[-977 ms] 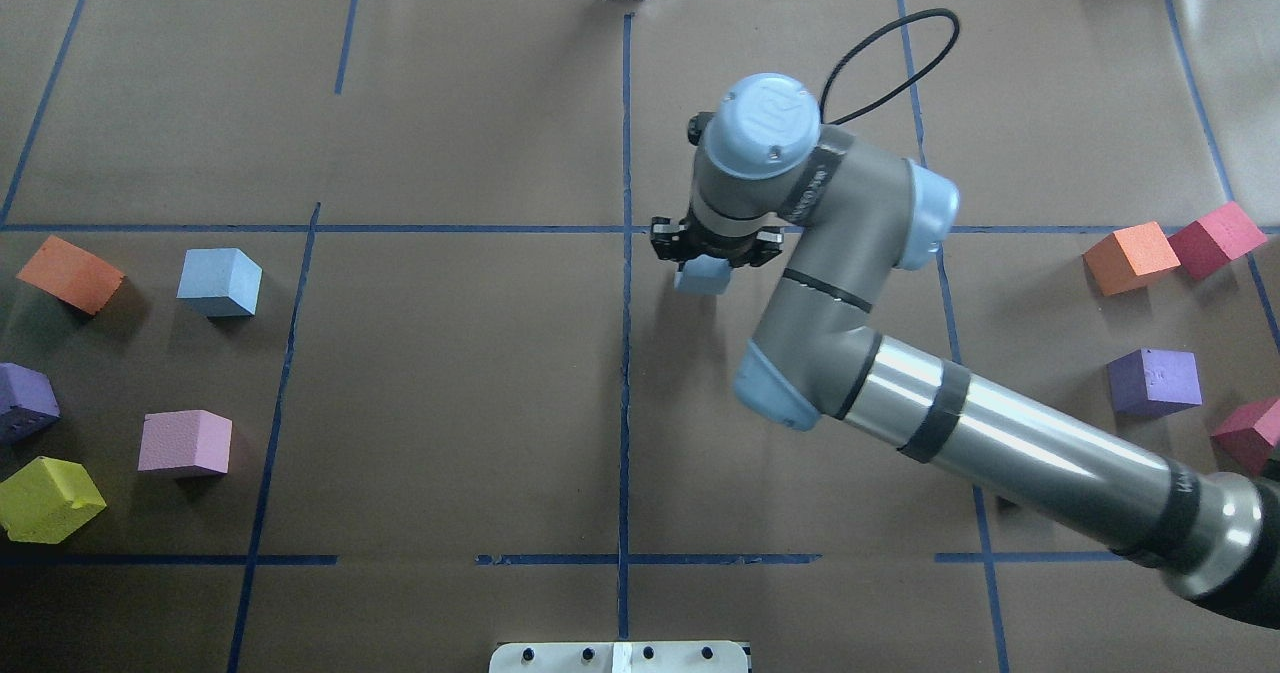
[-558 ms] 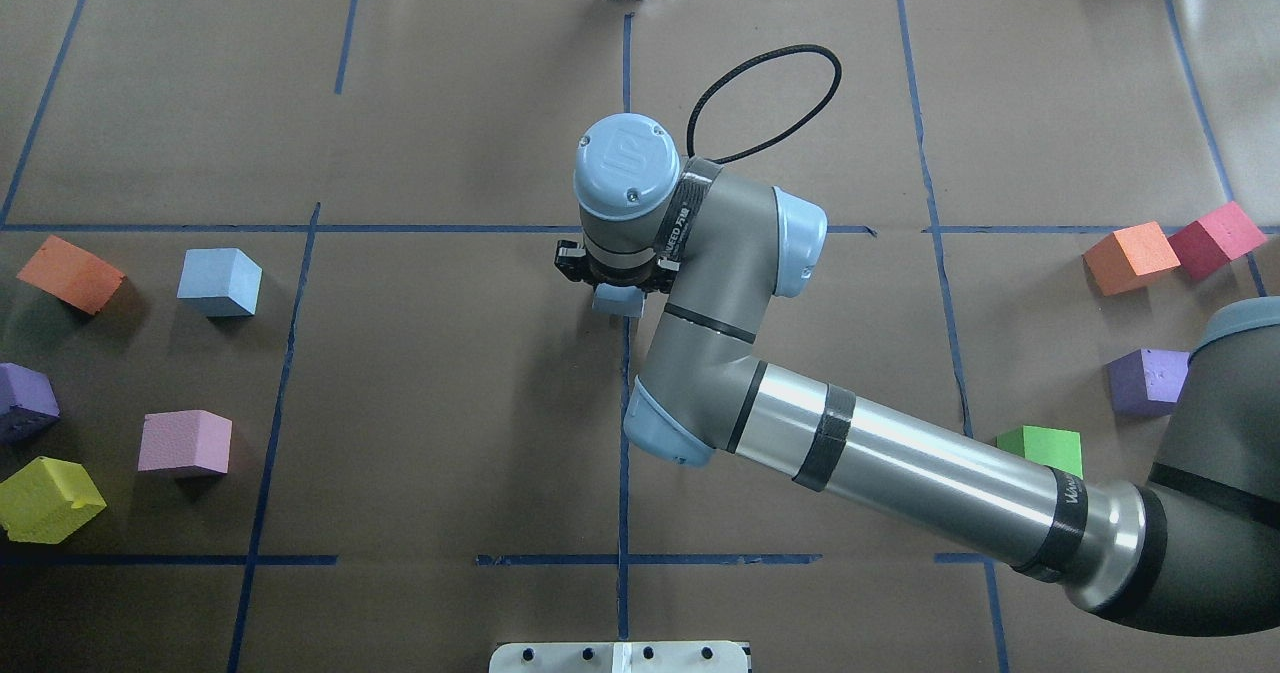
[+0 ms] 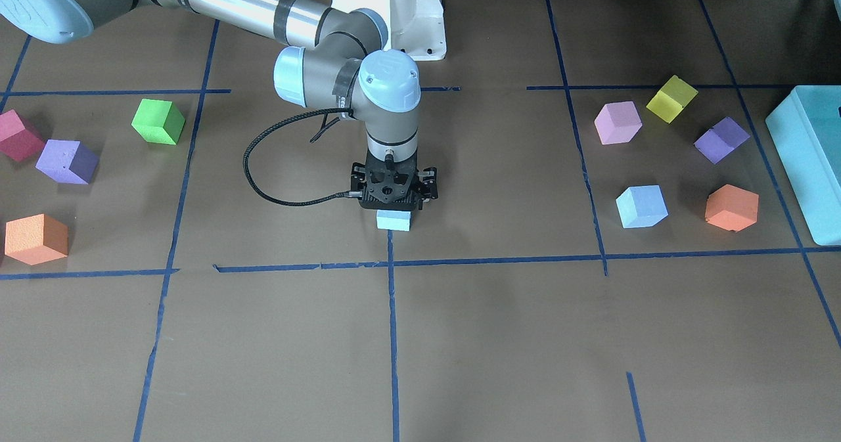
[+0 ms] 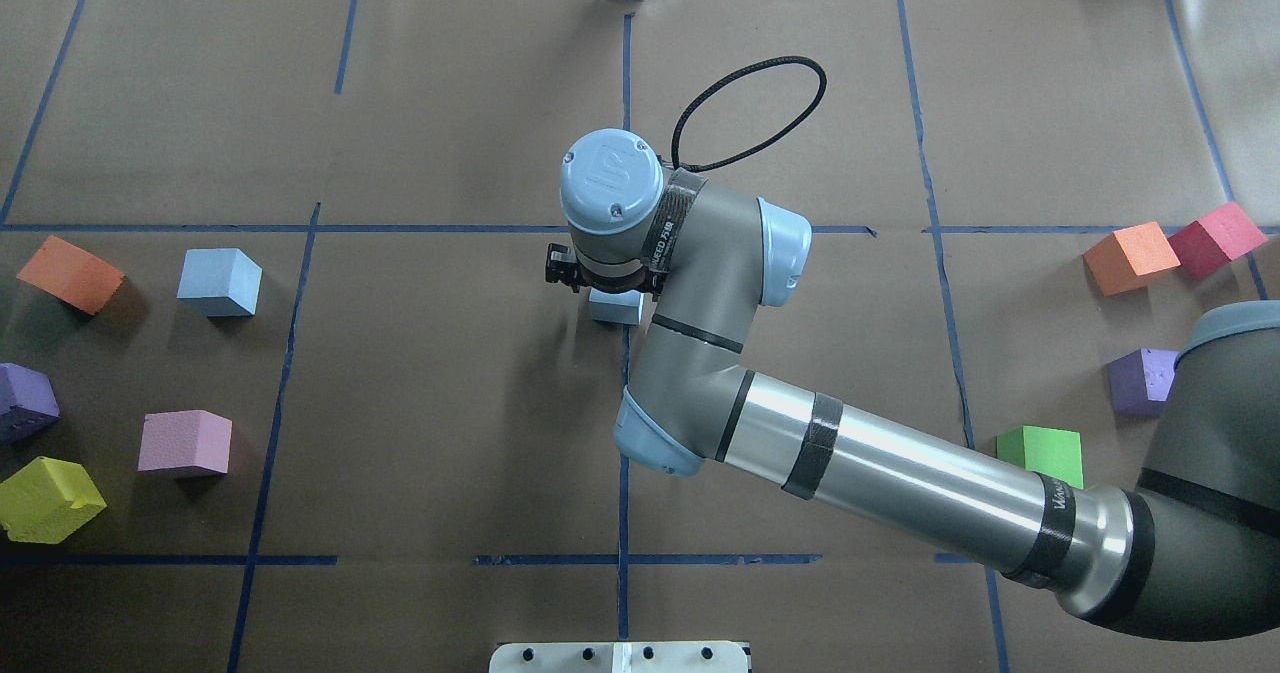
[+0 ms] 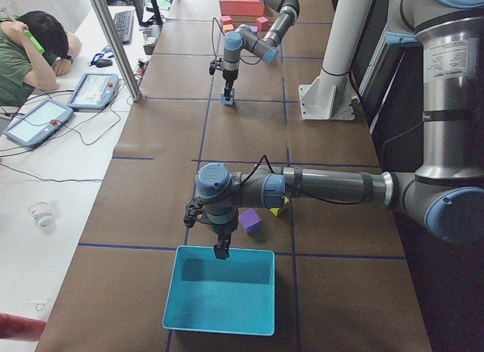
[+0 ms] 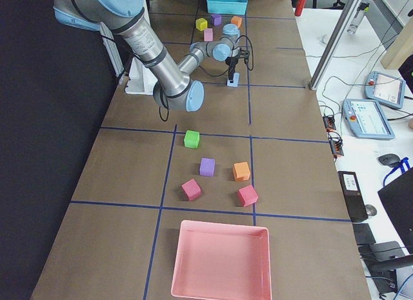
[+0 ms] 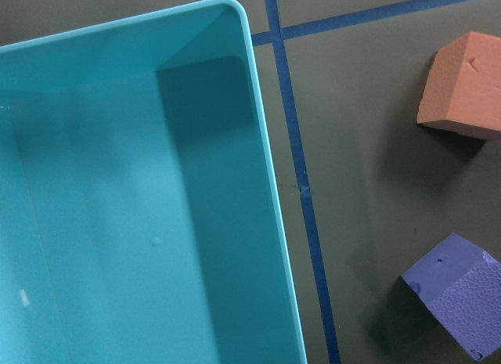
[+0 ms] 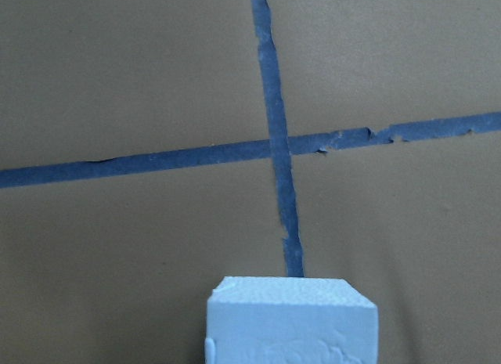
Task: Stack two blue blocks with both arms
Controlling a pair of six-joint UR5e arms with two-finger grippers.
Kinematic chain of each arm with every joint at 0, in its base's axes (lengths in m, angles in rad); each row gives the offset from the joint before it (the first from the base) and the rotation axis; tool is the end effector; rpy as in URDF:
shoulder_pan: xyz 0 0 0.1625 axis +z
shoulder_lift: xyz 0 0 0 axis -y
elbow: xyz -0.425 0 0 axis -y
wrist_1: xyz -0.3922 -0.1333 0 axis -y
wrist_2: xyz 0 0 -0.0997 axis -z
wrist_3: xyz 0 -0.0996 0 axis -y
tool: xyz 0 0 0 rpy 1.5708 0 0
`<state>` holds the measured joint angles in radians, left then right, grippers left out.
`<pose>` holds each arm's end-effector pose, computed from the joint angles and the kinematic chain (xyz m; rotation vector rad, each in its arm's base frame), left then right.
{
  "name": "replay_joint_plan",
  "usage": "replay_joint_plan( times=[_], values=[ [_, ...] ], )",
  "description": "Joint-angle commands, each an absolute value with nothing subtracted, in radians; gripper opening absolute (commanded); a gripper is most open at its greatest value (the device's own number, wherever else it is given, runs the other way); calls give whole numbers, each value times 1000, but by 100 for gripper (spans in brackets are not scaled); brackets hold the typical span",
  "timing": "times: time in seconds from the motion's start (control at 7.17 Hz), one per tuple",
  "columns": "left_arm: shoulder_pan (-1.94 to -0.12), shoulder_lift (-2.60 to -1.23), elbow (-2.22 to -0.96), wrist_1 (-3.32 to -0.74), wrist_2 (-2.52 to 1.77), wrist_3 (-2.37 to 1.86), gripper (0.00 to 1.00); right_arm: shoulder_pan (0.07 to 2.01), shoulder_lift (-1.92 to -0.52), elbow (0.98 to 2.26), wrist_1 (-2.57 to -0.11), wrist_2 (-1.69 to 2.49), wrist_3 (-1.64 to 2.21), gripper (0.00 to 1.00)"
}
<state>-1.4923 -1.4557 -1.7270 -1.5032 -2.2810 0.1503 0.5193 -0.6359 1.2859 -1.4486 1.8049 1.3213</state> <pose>-0.0336 -0.4447 0.6467 0.0001 0.7120 0.2097 -0.6339 -0.4893 0.1774 0.0822 -0.7966 0.1649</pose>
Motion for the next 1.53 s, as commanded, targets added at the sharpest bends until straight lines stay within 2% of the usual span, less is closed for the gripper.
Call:
replay_joint_plan(
  times=[0.0,0.28,0.42,0.7,0.84,1.12,1.4],
  values=[
    [-1493,-1456,-1727,-1505,-2281,150,100,561,-630,1319,-1454,1851,1301,99],
    [-1491,-1462,-1738,-1503,-2281,152,100,659,-646,1386,-1517,1971,1235,99],
    [-1491,-1462,-1752,-1503,-2275,150,100,707,-684,1476,-1613,2006,1139,99],
    [-1493,-1466,-1772,-1503,-2281,137,100,869,-914,1685,-1684,2128,861,99],
    [-1493,-1466,-1813,-1505,-2283,140,100,959,-1039,1745,-1684,2172,665,99],
    [-1493,-1503,-1824,-1558,-2279,138,100,1125,-1280,1813,-1674,2236,286,99],
    [-1491,-1554,-1810,-1557,-2284,140,100,1297,-1489,1815,-1672,2296,-112,100]
  ],
)
